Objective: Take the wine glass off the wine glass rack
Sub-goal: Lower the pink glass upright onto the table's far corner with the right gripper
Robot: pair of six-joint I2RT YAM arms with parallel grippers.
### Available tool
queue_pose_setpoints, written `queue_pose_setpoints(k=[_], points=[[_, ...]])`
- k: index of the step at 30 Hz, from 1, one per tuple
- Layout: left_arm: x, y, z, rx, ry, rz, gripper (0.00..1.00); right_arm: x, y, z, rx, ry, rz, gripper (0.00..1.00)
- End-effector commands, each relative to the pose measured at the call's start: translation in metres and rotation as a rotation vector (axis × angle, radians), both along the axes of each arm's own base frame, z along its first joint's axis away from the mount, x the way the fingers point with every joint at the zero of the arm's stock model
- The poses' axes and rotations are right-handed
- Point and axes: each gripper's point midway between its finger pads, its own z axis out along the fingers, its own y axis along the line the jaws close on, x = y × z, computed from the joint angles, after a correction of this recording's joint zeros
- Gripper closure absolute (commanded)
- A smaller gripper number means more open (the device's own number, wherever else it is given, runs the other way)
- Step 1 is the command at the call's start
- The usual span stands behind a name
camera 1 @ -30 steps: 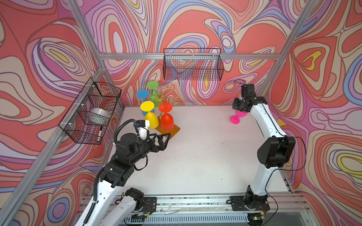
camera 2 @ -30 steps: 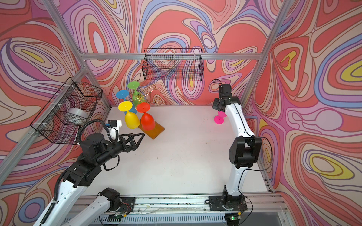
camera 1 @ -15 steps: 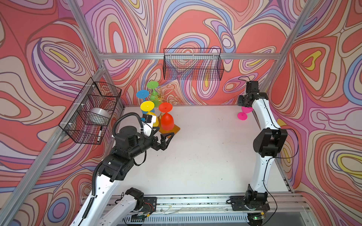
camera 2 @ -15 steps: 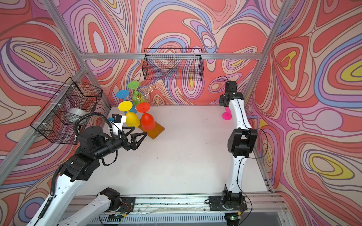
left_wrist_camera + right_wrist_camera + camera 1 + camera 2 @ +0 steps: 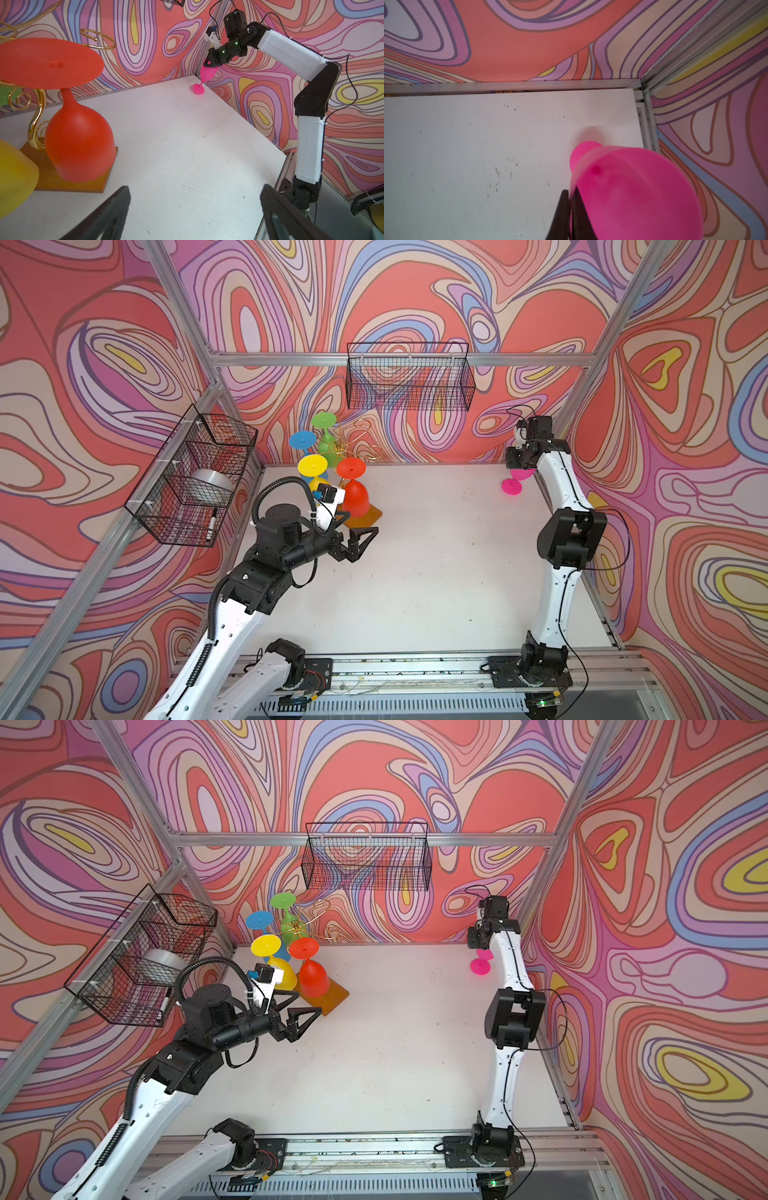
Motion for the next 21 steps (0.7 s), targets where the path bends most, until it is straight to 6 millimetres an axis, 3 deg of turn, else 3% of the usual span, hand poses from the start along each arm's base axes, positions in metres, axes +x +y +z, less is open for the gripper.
queue_pose_setpoints(k=[1,21], points=[[0.003,-0.002,-0.002,0.012,-0.029,-0.019,0.03,0.011,0.004,0.001,-0.031,-0.027,0.064,1.00],[0.011,-0.009,-0.012,0.002,0.005,-0.044,0.03,0.021,-0.004,-0.011,-0.044,-0.028,0.028,1.00]])
